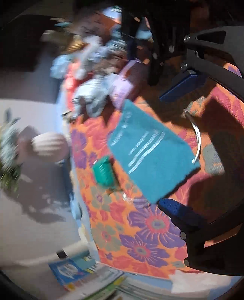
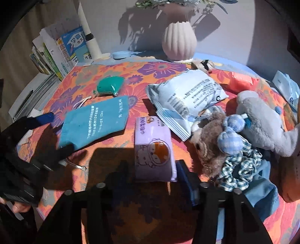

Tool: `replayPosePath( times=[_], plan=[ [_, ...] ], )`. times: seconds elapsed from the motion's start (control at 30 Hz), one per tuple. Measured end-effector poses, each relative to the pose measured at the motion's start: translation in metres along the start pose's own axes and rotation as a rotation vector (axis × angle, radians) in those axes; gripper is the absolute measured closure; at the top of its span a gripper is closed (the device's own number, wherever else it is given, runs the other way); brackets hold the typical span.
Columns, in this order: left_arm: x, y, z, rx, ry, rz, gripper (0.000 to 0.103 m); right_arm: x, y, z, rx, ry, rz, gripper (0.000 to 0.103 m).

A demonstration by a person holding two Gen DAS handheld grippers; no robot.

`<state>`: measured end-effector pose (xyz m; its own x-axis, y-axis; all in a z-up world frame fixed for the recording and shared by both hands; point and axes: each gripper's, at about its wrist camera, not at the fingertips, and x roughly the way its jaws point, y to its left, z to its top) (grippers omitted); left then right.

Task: Organize soft objects
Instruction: 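Grasp the teal drawstring pouch with the left tool while the right tool grasps the lilac wipe pack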

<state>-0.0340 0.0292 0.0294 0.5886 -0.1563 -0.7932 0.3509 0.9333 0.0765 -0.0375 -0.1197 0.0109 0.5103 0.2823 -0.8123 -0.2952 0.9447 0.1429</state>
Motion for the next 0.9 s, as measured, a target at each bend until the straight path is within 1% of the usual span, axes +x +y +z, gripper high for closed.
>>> replayPosePath(
  times=[0.03,0.07,0.17,0.2,0.27,0.3,0.33,0.37,0.43,0.47,0.5,0.53,0.57,0.6,0.67,0.77,0.83,0.9],
  plan=[
    [0.003,-0.003,-0.001,0.014,0.013,0.011,0.001,0.001,0.002,0.000,-0.006,-0.001,-0.013,0.044],
    [0.005,-0.003,-0.002,0.012,0.017,0.016,0.001,0.002,0.002,-0.001,-0.019,-0.004,-0.044,0.045],
    [0.013,0.011,-0.001,-0.083,0.035,-0.010,0.000,0.002,-0.004,0.001,0.001,-0.012,-0.035,0.044],
    [0.014,0.014,-0.002,-0.105,0.031,-0.002,0.000,0.001,-0.007,0.002,0.016,-0.017,-0.024,0.044],
    [0.016,0.021,-0.001,-0.148,0.020,0.064,0.000,0.002,-0.010,0.004,0.033,-0.017,-0.002,0.043],
    [0.019,0.023,-0.001,-0.161,0.028,0.076,0.002,0.003,-0.009,0.005,0.031,-0.017,-0.004,0.042],
    [0.021,0.025,-0.001,-0.179,0.033,0.066,0.007,0.004,-0.008,0.005,0.024,-0.018,-0.011,0.042],
    [0.021,0.028,-0.002,-0.198,0.032,0.044,0.021,0.004,-0.005,0.006,0.015,-0.020,-0.022,0.042],
    [0.020,0.030,-0.003,-0.221,0.019,0.035,0.030,0.005,0.000,0.005,-0.005,-0.028,-0.050,0.042],
    [0.019,0.031,-0.004,-0.227,0.011,0.036,0.042,0.006,0.002,0.004,-0.014,-0.032,-0.063,0.042],
    [0.018,0.032,-0.004,-0.236,-0.001,0.026,0.058,0.007,0.004,0.004,-0.025,-0.036,-0.080,0.045],
    [0.016,0.033,-0.005,-0.242,-0.009,0.003,0.065,0.006,0.006,0.004,-0.036,-0.043,-0.091,0.049],
    [0.016,0.034,-0.006,-0.253,-0.014,-0.002,0.075,0.006,0.007,0.004,-0.041,-0.049,-0.091,0.061],
    [0.017,0.035,-0.005,-0.256,-0.019,0.002,0.086,0.005,0.007,0.004,-0.043,-0.054,-0.090,0.063],
    [0.014,0.036,-0.005,-0.261,-0.038,-0.025,0.090,0.005,0.005,0.004,-0.034,-0.055,-0.083,0.063],
    [0.005,0.033,-0.006,-0.260,-0.073,-0.049,0.091,0.001,0.003,0.004,-0.014,-0.061,-0.064,0.063],
    [0.002,0.032,-0.006,-0.263,-0.076,-0.068,0.091,-0.001,0.001,0.003,-0.004,-0.061,-0.050,0.063],
    [0.002,0.028,-0.006,-0.245,-0.074,-0.054,0.089,0.001,-0.001,0.001,0.003,-0.046,-0.049,0.063]
  ],
)
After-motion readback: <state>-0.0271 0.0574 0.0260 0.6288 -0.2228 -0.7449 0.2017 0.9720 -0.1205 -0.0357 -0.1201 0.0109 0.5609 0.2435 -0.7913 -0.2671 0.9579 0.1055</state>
